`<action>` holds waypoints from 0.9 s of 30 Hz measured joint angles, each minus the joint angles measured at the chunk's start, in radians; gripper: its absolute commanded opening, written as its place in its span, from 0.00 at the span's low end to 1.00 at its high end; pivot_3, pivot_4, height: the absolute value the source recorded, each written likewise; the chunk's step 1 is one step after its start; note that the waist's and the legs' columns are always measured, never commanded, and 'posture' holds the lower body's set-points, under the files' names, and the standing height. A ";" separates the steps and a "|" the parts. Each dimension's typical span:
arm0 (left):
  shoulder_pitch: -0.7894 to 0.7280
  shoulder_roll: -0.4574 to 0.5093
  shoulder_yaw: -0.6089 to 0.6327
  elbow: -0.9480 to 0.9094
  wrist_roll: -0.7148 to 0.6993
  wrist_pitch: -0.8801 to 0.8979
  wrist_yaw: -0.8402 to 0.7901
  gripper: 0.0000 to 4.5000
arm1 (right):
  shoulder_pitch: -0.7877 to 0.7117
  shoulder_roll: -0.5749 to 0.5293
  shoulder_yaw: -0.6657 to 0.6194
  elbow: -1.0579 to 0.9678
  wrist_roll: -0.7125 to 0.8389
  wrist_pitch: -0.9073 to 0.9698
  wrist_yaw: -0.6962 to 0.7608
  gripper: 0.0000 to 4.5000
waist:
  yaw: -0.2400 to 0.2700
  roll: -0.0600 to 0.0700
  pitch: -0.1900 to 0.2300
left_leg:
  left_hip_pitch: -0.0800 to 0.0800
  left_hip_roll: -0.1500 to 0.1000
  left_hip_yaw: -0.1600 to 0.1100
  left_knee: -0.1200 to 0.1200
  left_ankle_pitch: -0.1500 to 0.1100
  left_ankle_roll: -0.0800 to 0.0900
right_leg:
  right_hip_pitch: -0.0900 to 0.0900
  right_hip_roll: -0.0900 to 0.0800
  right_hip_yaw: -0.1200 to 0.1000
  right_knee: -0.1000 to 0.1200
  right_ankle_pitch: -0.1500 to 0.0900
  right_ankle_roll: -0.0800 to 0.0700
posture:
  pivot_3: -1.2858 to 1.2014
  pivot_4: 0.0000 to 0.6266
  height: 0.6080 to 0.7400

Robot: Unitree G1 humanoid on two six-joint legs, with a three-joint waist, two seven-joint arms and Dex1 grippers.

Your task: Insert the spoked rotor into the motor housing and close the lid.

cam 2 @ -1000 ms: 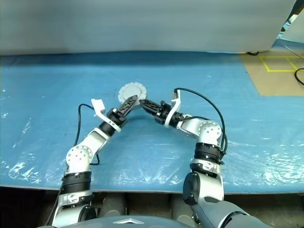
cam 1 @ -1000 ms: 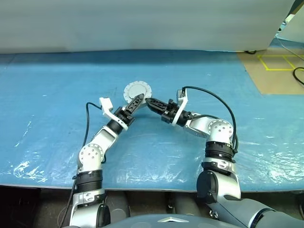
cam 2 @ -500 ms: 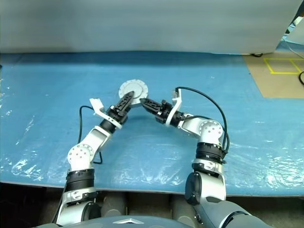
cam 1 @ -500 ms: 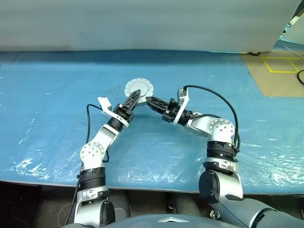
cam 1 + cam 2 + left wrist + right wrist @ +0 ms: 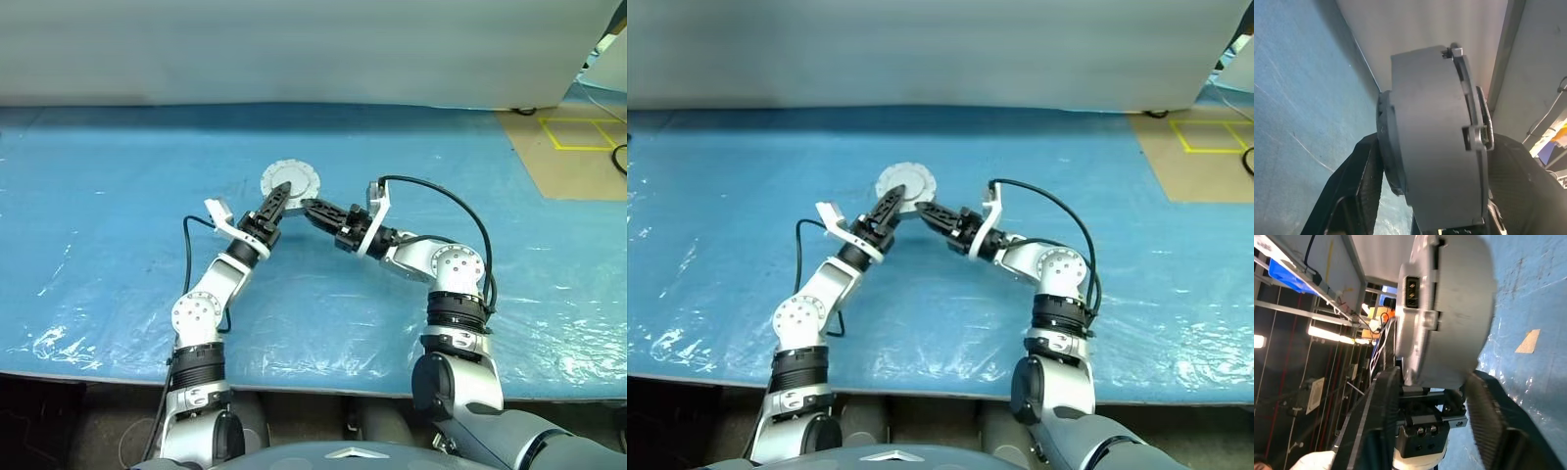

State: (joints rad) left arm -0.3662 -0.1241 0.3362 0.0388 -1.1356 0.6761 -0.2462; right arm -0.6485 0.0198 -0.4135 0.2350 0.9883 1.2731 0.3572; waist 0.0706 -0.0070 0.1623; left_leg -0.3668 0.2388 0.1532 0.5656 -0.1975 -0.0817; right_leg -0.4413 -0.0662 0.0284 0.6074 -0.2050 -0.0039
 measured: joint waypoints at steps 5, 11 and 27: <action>-0.001 -0.029 0.014 0.009 -0.002 -0.036 0.025 0.63 | 0.000 -0.001 0.017 -0.014 0.000 -0.025 0.010 0.77 | 0.001 0.000 0.000 | -0.001 0.000 -0.001 0.001 0.000 0.000 | 0.001 -0.001 0.000 0.000 0.000 0.000 | 0.52 0.24 1.00; -0.027 -0.045 0.067 0.045 -0.005 -0.122 0.049 0.63 | 0.000 -0.008 0.017 -0.014 0.001 -0.056 0.011 0.77 | -0.001 0.000 0.000 | 0.000 0.000 -0.001 0.001 0.000 0.000 | 0.001 0.000 0.000 0.000 0.000 0.000 | 0.52 0.24 1.00; -0.099 0.081 0.304 0.286 0.110 -0.529 0.125 0.63 | -0.001 -0.035 0.057 -0.014 0.000 -0.095 0.027 0.77 | 0.005 -0.003 0.001 | -0.002 0.000 -0.004 0.002 0.000 0.000 | 0.002 0.000 -0.001 0.000 0.001 0.002 | 0.52 0.24 1.00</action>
State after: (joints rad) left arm -0.4653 -0.0426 0.6401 0.3248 -1.0254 0.1473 -0.1214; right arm -0.6491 -0.0156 -0.3564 0.2209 0.9887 1.1781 0.3841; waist 0.0758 -0.0097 0.1630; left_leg -0.3683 0.2386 0.1491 0.5678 -0.1974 -0.0816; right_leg -0.4392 -0.0664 0.0269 0.6072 -0.2040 -0.0022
